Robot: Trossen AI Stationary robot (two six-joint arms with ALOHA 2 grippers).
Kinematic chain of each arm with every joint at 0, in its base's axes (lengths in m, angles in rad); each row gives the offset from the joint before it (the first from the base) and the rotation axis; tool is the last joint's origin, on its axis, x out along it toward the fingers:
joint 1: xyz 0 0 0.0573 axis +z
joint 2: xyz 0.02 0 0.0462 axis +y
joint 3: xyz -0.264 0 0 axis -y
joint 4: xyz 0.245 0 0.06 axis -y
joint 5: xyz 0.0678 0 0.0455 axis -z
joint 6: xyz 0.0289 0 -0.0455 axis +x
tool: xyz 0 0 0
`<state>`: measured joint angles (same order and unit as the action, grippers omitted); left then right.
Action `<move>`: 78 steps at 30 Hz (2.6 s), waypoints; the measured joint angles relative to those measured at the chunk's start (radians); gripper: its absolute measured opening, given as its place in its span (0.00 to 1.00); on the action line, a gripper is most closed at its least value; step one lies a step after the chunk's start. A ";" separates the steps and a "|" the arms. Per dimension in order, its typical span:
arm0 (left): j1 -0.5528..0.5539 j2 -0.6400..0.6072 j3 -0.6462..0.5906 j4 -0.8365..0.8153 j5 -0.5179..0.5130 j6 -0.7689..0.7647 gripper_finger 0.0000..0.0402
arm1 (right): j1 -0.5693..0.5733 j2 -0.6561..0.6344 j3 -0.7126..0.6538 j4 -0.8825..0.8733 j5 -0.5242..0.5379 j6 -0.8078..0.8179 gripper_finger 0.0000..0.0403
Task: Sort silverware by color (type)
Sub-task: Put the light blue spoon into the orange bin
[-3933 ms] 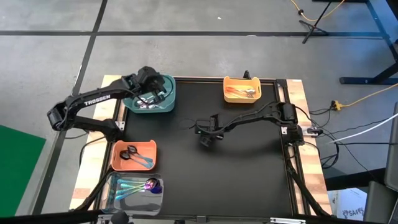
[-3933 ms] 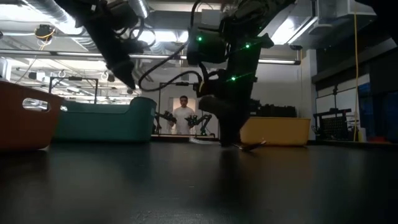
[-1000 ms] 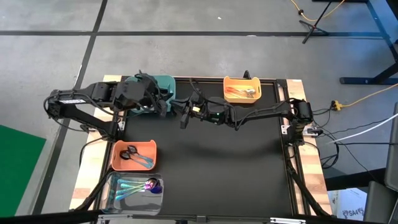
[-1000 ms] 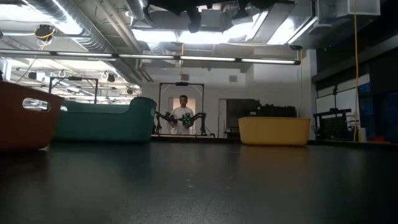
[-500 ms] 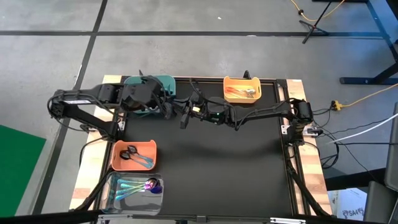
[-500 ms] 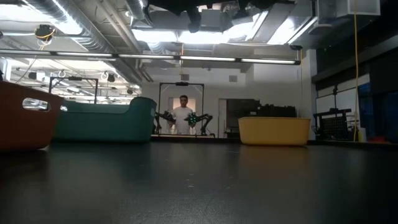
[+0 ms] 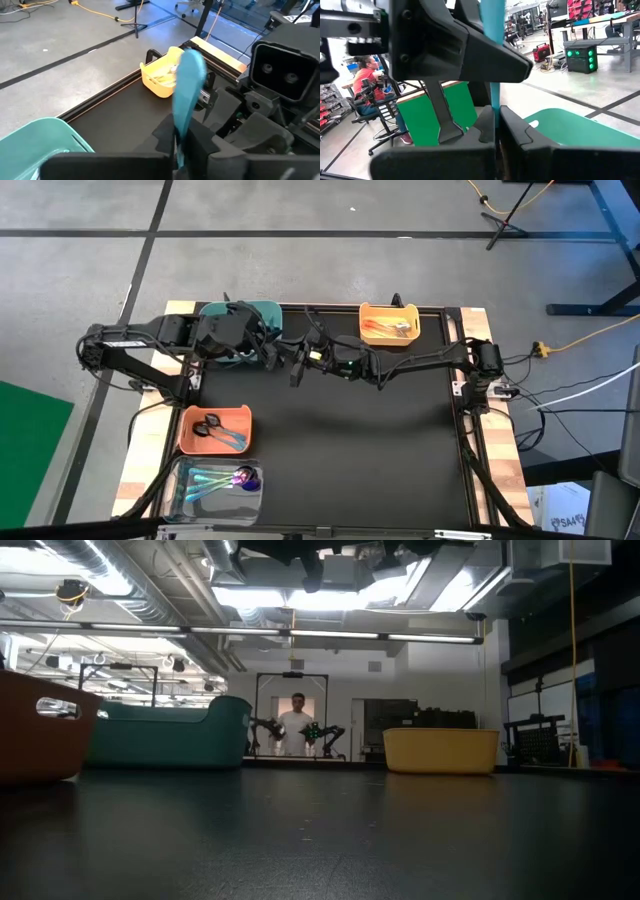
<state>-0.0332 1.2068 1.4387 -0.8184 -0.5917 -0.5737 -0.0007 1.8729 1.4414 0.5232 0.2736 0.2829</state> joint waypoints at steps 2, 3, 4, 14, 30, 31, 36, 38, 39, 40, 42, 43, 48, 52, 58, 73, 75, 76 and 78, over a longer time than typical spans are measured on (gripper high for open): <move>-0.001 0.000 0.000 0.001 0.002 0.000 0.02 | 0.000 0.000 0.000 -0.001 -0.001 0.000 0.00; -0.001 0.000 0.000 0.001 0.002 0.000 0.01 | -0.001 0.000 0.000 -0.001 -0.001 0.000 0.00; 0.000 0.000 0.000 0.001 0.002 0.000 0.01 | -0.001 0.000 0.000 -0.001 -0.001 0.000 0.00; 0.000 0.000 0.000 0.001 0.001 0.026 0.01 | 0.000 0.000 0.000 -0.001 -0.002 0.000 0.00; 0.000 0.000 0.000 -0.015 0.010 0.030 0.00 | 0.000 0.000 0.000 -0.007 -0.004 0.004 0.19; 0.000 0.000 0.000 -0.015 0.017 0.029 0.00 | 0.000 0.000 0.000 -0.017 -0.004 0.004 0.21; 0.000 -0.001 0.000 -0.043 0.062 0.027 0.00 | 0.000 -0.002 0.000 -0.090 -0.045 0.004 0.27; 0.000 -0.001 0.000 -0.071 0.080 0.026 0.00 | 0.000 -0.008 0.000 -0.144 -0.100 0.004 0.27; 0.000 -0.001 0.000 -0.090 0.090 0.021 0.00 | 0.000 -0.014 0.000 -0.169 -0.123 0.004 0.28; 0.000 -0.001 0.000 -0.108 0.099 0.009 0.00 | 0.000 -0.022 0.000 -0.199 -0.144 0.004 0.28; 0.000 -0.001 0.000 -0.150 0.130 0.002 0.00 | 0.000 -0.044 0.000 -0.264 -0.179 0.001 0.28; 0.000 -0.001 0.000 -0.172 0.148 0.000 0.00 | 0.000 -0.055 0.000 -0.299 -0.191 0.000 0.28; 0.000 -0.001 0.000 -0.292 0.262 -0.020 0.00 | 0.000 -0.102 0.000 -0.532 -0.214 -0.010 0.28; 0.000 -0.001 0.000 -0.399 0.356 -0.045 0.00 | 0.000 -0.137 0.000 -0.664 -0.189 -0.083 0.28; -0.023 -0.001 0.000 -0.512 0.424 -0.049 0.00 | 0.000 -0.198 0.000 -0.873 -0.136 -0.155 0.28; -0.223 -0.001 0.000 -0.624 0.446 -0.155 0.00 | 0.000 -0.465 -0.001 -1.294 -0.120 -0.208 0.28; -0.254 0.002 -0.002 -0.633 0.446 -0.188 0.00 | 0.000 -0.514 -0.001 -1.331 -0.119 -0.208 0.28; -0.269 0.005 -0.008 -0.633 0.446 -0.203 0.00 | 0.000 -0.535 -0.001 -1.339 -0.120 -0.208 0.28; -0.300 0.009 -0.025 -0.636 0.451 -0.216 0.00 | 0.000 -0.589 -0.001 -1.362 -0.120 -0.208 0.28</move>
<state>-0.3329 1.2158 1.4137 -1.4542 -0.1409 -0.7894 -0.0006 1.2840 1.4406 -0.8393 0.1537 0.0750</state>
